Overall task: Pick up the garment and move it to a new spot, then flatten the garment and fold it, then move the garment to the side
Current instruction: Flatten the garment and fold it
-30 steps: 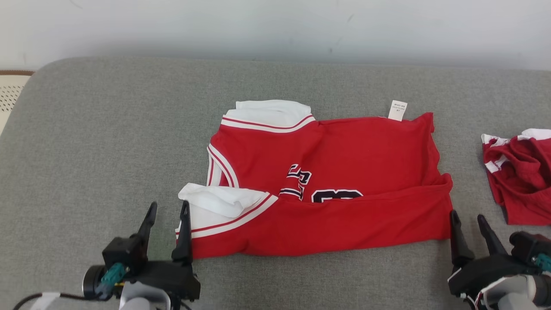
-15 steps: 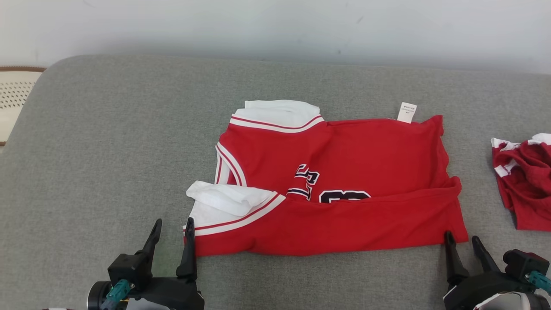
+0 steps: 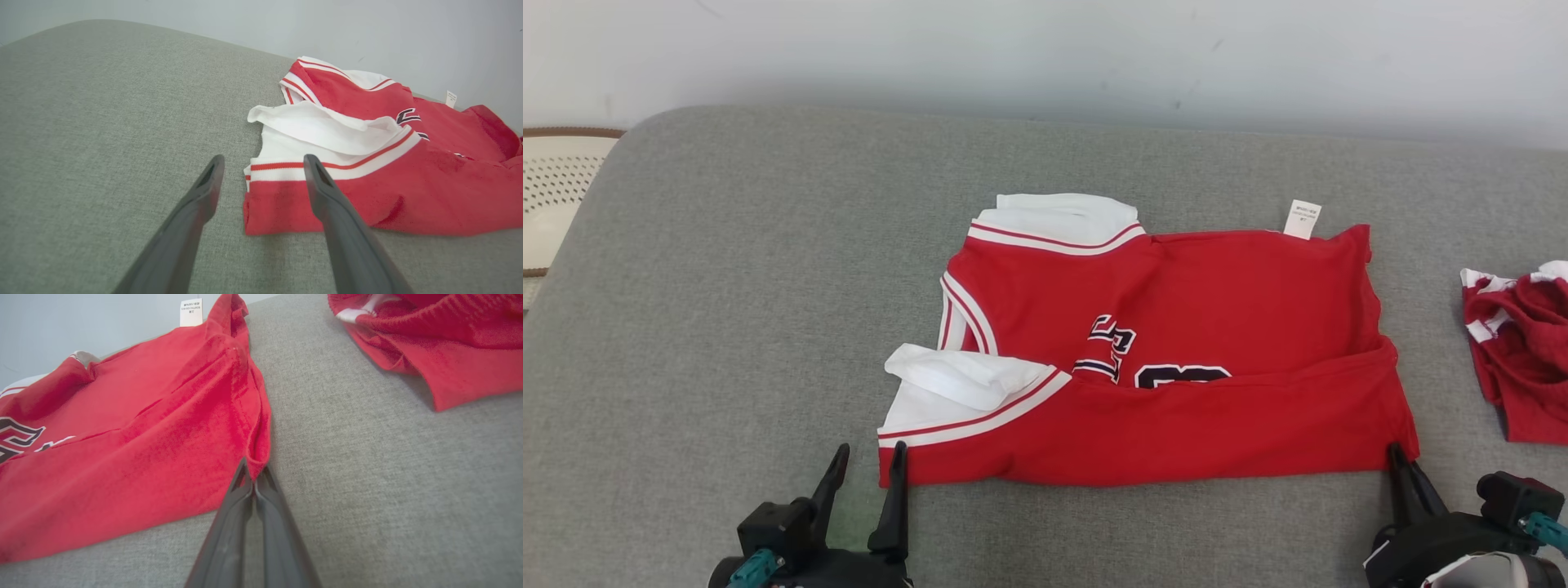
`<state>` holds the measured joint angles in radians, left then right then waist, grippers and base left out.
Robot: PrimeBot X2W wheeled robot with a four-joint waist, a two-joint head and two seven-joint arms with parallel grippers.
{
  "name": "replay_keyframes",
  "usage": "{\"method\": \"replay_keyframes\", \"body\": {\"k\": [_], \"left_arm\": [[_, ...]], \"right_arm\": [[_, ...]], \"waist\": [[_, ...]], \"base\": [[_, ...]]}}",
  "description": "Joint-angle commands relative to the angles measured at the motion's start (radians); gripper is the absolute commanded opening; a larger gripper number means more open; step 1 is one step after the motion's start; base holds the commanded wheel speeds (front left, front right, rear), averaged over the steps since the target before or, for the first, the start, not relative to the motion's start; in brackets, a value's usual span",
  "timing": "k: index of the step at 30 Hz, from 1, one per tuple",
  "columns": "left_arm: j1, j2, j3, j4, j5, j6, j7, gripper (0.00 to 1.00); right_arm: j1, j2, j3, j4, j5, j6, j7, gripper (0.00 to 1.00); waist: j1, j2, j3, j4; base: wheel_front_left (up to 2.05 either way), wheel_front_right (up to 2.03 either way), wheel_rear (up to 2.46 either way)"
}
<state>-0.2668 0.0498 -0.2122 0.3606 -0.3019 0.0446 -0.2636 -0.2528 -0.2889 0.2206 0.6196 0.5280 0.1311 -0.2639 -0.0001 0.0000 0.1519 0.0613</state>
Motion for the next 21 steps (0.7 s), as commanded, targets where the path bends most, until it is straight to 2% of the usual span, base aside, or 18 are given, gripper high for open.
{"method": "replay_keyframes", "body": {"k": [1, 13, 16, 18, 19, 21], "left_arm": [[0.013, 0.002, -0.004, 0.015, -0.011, -0.008, -0.001, 1.0], [-0.025, 0.002, -0.027, 0.121, -0.101, -0.047, -0.001, 1.0], [-0.035, 0.002, -0.033, 0.125, -0.118, -0.071, -0.001, 1.0], [-0.04, 0.002, -0.038, 0.129, -0.126, -0.086, -0.001, 0.21], [-0.041, 0.002, -0.041, 0.133, -0.126, -0.091, -0.001, 0.0], [-0.041, 0.002, -0.041, 0.142, -0.135, -0.096, -0.001, 0.0]], "right_arm": [[0.018, -0.012, -0.006, -0.01, -0.006, -0.001, 0.0, 0.0], [0.027, -0.025, -0.019, -0.061, -0.021, -0.001, 0.0, 0.0], [0.024, -0.027, -0.024, -0.065, -0.022, -0.001, 0.0, 0.0], [0.025, -0.027, -0.028, -0.065, -0.02, -0.001, 0.0, 0.0], [0.025, -0.027, -0.029, -0.065, -0.021, -0.001, 0.0, 0.0], [0.025, -0.023, -0.031, -0.065, -0.023, -0.001, 0.0, 0.0]], "waist": [[0.0001, 0.0, -0.001, -0.007], [0.0001, 0.0, 0.028, -0.046], [0.0001, 0.0, 0.036, -0.051], [0.0001, 0.0, 0.039, -0.053], [0.0001, 0.0, 0.041, -0.054], [0.0001, 0.0, 0.041, -0.057]], "base": [[0.0, 0.0, 0.0], [0.0, 0.0, 0.0], [0.0, 0.0, 0.0], [0.0, 0.0, 0.0], [0.0, 0.0, 0.0], [0.0, 0.0, 0.0]]}}
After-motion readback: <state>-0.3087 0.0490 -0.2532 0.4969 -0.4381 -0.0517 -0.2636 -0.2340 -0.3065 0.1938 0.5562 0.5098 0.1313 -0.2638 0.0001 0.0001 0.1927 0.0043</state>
